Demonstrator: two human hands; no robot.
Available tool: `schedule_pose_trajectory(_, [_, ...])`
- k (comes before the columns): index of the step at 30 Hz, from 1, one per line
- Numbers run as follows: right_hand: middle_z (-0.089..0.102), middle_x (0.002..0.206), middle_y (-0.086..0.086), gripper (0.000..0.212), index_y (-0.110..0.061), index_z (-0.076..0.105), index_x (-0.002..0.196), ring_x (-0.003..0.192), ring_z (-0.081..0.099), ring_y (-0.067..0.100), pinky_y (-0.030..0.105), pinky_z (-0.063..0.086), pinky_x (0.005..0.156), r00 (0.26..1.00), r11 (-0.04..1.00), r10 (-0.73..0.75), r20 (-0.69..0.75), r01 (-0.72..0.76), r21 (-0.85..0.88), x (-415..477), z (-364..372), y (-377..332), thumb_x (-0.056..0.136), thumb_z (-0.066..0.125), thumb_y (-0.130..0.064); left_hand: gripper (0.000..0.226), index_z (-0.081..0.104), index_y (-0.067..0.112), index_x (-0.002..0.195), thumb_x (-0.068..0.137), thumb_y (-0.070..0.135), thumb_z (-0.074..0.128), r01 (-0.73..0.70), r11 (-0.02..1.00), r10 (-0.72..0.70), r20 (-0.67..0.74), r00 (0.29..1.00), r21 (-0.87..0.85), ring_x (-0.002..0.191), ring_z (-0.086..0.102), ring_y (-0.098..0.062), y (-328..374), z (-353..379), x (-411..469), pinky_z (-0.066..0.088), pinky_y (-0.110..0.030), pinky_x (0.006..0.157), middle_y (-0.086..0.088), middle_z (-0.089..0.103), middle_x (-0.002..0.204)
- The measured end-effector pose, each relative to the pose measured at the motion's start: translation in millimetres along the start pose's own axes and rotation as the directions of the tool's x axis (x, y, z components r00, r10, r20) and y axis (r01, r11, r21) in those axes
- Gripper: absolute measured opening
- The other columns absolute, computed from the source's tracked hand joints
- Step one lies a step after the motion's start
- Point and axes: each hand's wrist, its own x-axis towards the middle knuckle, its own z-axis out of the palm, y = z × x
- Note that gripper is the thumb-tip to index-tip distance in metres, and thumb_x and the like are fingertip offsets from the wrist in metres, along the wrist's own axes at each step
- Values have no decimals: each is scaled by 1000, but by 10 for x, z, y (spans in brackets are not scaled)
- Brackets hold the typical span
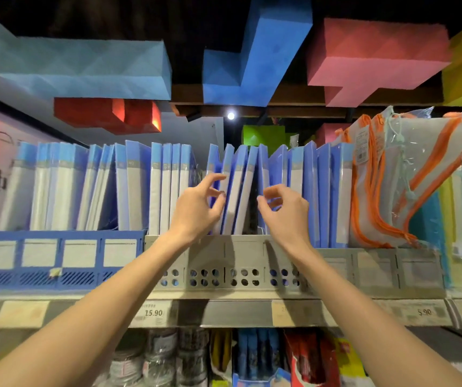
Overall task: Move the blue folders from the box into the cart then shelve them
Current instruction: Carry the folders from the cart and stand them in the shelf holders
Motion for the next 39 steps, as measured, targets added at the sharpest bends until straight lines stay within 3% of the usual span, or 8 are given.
schedule_pose_trajectory(3, [68,89,-7,11,-16,69,100,81,62,2,6,44,67,1000,982,-6,26,1,188,-97,144,-288,95,63,-24,22,60,24,119,98,23,58,114,983,-133,-125,983,-146,77,74,-8,104,-248,-89,62,-41,76,5,76,86])
schedule_pose_trajectory(6, [69,83,-10,10,-19,68,94,76,62,-1,6,42,66,1000,957,15,25,-22,289,-235,340,-556,95,61,-26,16,63,17,111,98,18,53,203,937,-263,-195,945,-283,62,73,-16,154,-585,-292,61,-43,65,1,76,76])
schedule_pose_trajectory(11, [70,82,-10,15,-16,70,96,76,65,-1,18,52,72,988,891,15,153,-82,446,-760,938,-1031,95,59,-27,16,63,6,104,98,14,51,283,930,-329,-187,926,-236,70,75,-23,11,-1230,-888,61,-45,55,-9,72,77])
schedule_pose_trajectory(16, [69,77,-8,14,-16,71,95,72,65,3,32,55,73,968,817,17,251,-158,554,-1274,1474,-1437,92,60,-24,13,62,7,106,100,14,52,397,897,-434,-219,874,-194,62,73,-30,-344,-1791,-1352,59,-44,52,-7,73,66])
schedule_pose_trajectory(21, [71,85,-7,12,-17,69,94,79,68,6,39,56,79,939,780,-10,344,-208,590,-1720,1910,-1822,93,59,-22,15,59,3,110,101,8,50,459,872,-489,-288,823,-169,51,68,-23,-629,-2312,-1764,52,-30,45,-10,73,67])
schedule_pose_trajectory(27, [73,89,-7,13,-23,70,97,84,69,9,45,58,78,918,786,-24,396,-227,574,-2164,2374,-2258,94,58,-28,14,60,5,108,104,11,48,468,864,-504,-297,811,-187,56,68,-34,-1009,-3060,-2131,51,-29,41,0,72,64])
schedule_pose_trajectory(32, [73,94,-6,16,-20,70,102,88,70,13,42,58,81,908,771,-37,418,-241,590,-2484,2856,-2992,96,57,-26,15,61,8,107,103,17,50,459,878,-479,-258,839,-136,40,59,-12,-1437,-3781,-2420,44,-26,40,-7,73,68])
schedule_pose_trajectory(39, [72,91,-4,12,-16,69,100,82,68,9,17,49,71,907,730,-115,405,-200,654,-2766,3643,-3837,96,57,-16,16,60,2,104,105,11,47,471,853,-520,-282,806,-225,38,55,-3,-2138,-4630,-2674,38,-21,38,-20,70,67])
